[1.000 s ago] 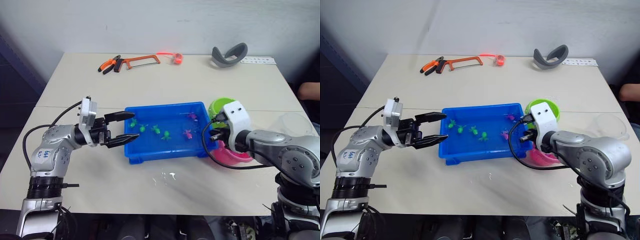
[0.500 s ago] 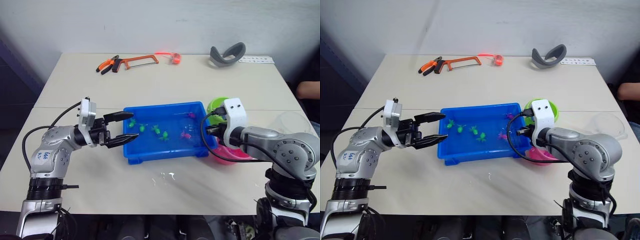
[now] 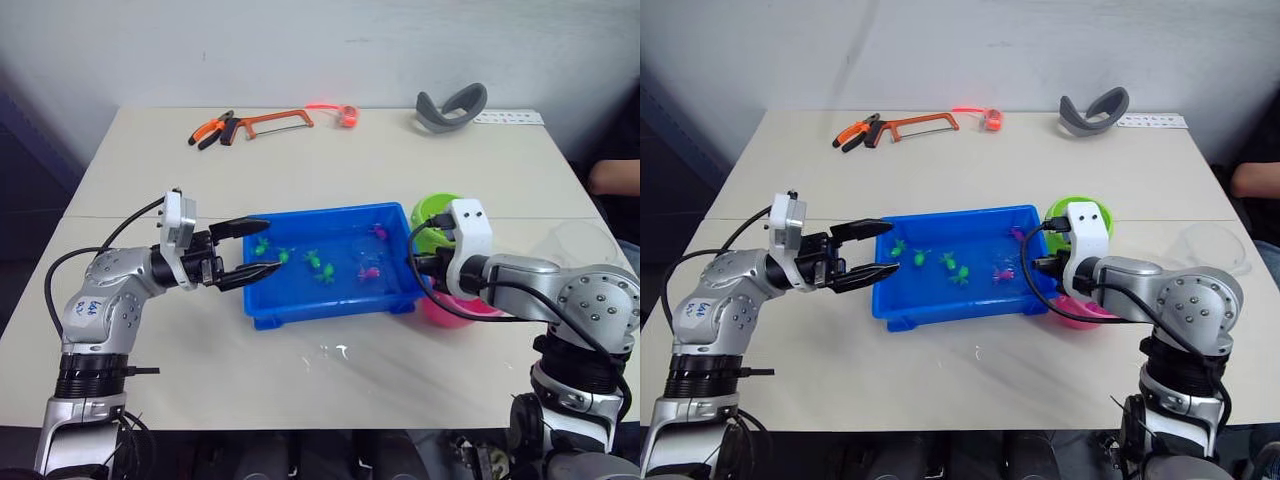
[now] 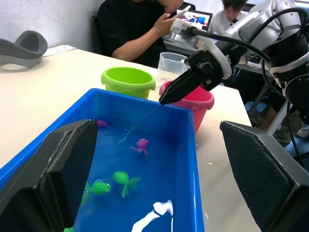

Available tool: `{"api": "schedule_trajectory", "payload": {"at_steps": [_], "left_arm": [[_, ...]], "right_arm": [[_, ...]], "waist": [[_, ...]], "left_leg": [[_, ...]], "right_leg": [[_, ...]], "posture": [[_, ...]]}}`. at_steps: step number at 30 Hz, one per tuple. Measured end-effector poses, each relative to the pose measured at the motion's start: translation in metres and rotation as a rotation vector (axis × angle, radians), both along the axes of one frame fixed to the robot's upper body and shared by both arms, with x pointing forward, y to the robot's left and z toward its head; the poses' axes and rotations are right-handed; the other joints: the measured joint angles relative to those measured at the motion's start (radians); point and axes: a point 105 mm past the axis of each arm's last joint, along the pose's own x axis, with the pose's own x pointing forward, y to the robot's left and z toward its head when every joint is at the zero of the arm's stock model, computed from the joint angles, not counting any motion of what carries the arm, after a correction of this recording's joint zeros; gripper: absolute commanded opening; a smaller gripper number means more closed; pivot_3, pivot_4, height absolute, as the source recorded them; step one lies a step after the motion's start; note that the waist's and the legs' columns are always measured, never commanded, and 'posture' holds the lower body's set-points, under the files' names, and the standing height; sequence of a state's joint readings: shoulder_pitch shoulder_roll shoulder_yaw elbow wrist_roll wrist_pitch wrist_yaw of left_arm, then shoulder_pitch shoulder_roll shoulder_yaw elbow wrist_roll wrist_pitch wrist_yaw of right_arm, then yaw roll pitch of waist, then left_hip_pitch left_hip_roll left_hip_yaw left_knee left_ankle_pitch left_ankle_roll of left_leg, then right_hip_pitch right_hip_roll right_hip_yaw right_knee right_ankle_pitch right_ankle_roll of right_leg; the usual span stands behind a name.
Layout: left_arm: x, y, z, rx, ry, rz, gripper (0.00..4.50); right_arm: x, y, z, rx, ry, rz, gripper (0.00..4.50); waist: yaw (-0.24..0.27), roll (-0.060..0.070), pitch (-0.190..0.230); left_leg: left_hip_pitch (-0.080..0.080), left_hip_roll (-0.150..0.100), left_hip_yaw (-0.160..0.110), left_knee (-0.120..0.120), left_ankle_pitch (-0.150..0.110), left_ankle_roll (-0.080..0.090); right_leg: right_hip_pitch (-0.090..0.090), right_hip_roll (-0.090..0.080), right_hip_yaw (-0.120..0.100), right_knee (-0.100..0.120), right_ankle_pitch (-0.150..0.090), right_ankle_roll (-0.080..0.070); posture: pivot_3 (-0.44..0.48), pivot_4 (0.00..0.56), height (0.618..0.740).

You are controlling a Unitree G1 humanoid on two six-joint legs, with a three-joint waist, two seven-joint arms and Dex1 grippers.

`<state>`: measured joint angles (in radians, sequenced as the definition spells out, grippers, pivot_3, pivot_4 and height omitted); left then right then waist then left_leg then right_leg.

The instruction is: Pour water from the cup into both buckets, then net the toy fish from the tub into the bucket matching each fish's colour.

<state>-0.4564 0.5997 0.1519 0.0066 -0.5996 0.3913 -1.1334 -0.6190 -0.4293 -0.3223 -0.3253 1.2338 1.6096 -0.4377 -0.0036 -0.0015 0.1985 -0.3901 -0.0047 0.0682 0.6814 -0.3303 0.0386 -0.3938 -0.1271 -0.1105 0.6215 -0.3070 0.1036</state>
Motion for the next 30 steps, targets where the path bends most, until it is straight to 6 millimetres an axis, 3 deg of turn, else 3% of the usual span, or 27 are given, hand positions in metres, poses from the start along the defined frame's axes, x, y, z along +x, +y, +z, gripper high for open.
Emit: {"api": "schedule_trajectory", "payload": {"at_steps": [12,16,22,30], "left_arm": [[-0.001,-0.007,0.004,-0.004,-0.015,0.001,4.42],[0.0,-0.007,0.004,-0.006,-0.013,0.007,4.42],[0.0,-0.008,0.004,-0.007,-0.013,0.007,4.42],[0.0,-0.009,0.004,-0.006,-0.012,0.001,4.42]], "right_arm": [[0.003,-0.013,-0.001,-0.017,0.045,-0.081,0.0],[0.006,-0.018,0.007,-0.044,0.017,-0.11,0.0],[0.003,-0.014,0.016,-0.175,-0.067,-0.071,0.0],[-0.01,-0.006,0.022,-0.207,-0.195,0.023,0.0]], "waist": [[0.0,0.0,0.0],[0.002,0.0,0.0],[0.003,0.0,0.0],[0.004,0.0,0.0]], "left_leg": [[0.0,0.0,0.0,0.0,0.0,0.001],[-0.001,0.0,0.0,0.0,0.0,0.001],[-0.001,0.0,0.0,0.0,0.0,0.001],[-0.001,0.0,0.0,0.0,0.0,0.001]], "right_leg": [[0.0,-0.002,0.0,0.0,0.0,0.0],[0.0,-0.002,0.0,0.0,0.0,0.0],[0.0,-0.002,-0.001,-0.001,0.0,0.0],[0.0,-0.002,-0.001,-0.001,0.0,0.0]], "posture": [[0.0,0.15,0.74],[0.0,0.15,0.74],[0.0,0.15,0.74],[0.0,0.15,0.74]]}}
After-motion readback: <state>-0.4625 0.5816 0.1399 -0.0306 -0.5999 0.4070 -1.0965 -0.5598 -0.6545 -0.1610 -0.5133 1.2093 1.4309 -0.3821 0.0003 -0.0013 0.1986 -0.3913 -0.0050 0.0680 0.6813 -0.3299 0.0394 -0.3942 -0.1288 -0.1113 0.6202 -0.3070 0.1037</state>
